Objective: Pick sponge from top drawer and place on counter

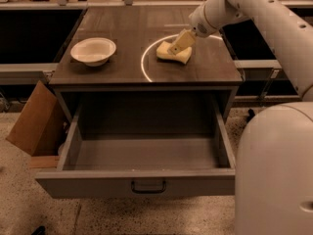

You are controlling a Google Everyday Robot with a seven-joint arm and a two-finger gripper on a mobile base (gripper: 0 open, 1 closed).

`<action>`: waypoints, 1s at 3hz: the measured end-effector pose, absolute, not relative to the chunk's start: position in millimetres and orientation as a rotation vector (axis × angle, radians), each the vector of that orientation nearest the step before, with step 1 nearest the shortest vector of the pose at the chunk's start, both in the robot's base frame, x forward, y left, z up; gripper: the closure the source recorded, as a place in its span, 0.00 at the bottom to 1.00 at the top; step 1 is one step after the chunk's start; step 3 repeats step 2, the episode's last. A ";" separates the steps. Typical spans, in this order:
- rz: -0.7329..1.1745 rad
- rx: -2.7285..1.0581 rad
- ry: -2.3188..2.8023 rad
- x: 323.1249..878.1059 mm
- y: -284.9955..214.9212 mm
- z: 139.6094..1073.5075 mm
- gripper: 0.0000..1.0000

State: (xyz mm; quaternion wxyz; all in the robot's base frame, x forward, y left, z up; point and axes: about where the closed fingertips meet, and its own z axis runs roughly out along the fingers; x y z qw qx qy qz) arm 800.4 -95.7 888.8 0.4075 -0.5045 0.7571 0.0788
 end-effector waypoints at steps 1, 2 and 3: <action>0.241 -1.301 1.881 789.7 -106.8 893.4 0.00; 0.292 -1.280 1.850 768.2 -135.2 900.0 0.00; 0.292 -1.280 1.850 768.2 -135.2 900.0 0.00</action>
Offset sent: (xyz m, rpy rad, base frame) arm -0.0684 -0.0977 0.0205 0.1383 -0.0098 0.0484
